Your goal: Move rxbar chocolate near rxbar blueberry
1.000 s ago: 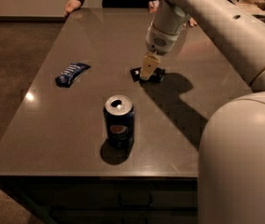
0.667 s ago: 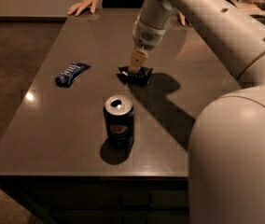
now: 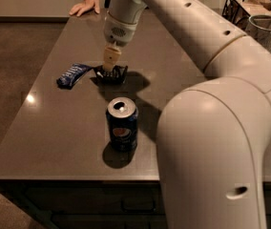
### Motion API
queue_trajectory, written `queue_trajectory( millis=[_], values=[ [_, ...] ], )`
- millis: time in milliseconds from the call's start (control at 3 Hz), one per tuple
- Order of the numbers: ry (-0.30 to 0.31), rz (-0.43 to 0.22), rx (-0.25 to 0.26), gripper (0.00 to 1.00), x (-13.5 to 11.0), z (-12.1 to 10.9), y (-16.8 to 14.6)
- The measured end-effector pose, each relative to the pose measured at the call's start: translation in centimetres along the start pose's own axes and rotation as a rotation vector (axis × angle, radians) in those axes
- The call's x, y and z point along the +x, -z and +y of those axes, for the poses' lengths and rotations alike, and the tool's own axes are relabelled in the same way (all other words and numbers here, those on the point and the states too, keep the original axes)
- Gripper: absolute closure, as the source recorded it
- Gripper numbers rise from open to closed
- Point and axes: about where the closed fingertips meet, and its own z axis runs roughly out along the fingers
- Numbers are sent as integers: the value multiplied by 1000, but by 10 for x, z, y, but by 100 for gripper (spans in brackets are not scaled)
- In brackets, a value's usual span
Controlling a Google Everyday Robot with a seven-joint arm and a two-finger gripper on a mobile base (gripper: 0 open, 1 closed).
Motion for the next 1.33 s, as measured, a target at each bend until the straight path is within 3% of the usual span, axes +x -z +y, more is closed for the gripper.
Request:
queue_trajectory(
  millis=[333,667,1333],
  values=[
    [52,-6,-21,100,-35,2,-14],
    [83,-13,-30,82,-56,3,-19],
    [96,-36,-18,35,-70,0,-21]
  ],
)
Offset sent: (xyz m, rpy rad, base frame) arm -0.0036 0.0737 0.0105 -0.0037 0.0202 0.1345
